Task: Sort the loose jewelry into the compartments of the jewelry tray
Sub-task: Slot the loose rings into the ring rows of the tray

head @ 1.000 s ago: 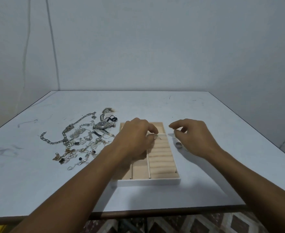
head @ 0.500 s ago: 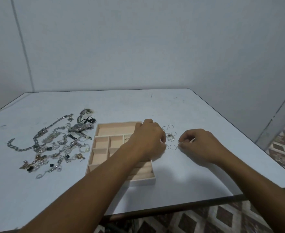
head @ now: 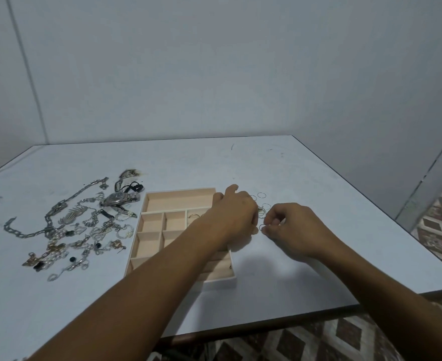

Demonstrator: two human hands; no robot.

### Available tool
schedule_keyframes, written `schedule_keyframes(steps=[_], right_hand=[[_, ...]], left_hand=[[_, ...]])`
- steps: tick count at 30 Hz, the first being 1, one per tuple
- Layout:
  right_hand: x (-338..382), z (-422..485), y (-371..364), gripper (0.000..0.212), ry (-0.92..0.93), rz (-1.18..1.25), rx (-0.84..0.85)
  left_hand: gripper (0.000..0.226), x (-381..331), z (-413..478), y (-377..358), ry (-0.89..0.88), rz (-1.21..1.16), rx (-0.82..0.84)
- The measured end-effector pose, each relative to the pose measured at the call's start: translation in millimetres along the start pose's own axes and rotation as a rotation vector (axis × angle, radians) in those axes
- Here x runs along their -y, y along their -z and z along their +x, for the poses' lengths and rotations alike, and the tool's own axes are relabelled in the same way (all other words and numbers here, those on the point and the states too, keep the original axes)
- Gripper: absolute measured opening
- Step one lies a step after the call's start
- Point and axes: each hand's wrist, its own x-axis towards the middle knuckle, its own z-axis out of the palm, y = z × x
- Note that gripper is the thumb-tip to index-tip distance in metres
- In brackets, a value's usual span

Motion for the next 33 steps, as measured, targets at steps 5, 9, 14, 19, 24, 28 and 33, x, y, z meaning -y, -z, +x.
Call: schedule_keyframes(steps=[5, 9, 14, 19, 24, 28, 33], right_hand=[[1, 0, 1, 0.007, -0.012, 0.030, 0.008], [-1, -6, -2, 0.014, 0.047, 0.030, -0.078], [0, -10, 4, 0.014, 0.055, 0.097, -0.100], [15, -8, 4, 0.014, 0.050, 0.172, -0.046], [37, -8, 0, 0.007, 0.062, 0.304, 0.017], [48, -6, -4, 0.004, 0.082, 0.338, 0.048], [55, -5, -5, 0.009, 0.095, 0.305, 0.068]], left_hand=[[0.014, 0, -1, 2, -0.015, -0.020, -0.019], [0.012, 5, -9, 3, -0.052, -0.106, -0.104], [0.014, 23, -23, 26, -0.018, -0.208, -0.232], [0.009, 55, -46, 42, 0.068, -0.323, -0.289], [0.009, 76, -63, 47, 0.141, -0.308, -0.295], [0.007, 86, -72, 50, 0.158, -0.329, -0.324], [0.006, 92, -80, 52, 0.171, -0.351, -0.319]])
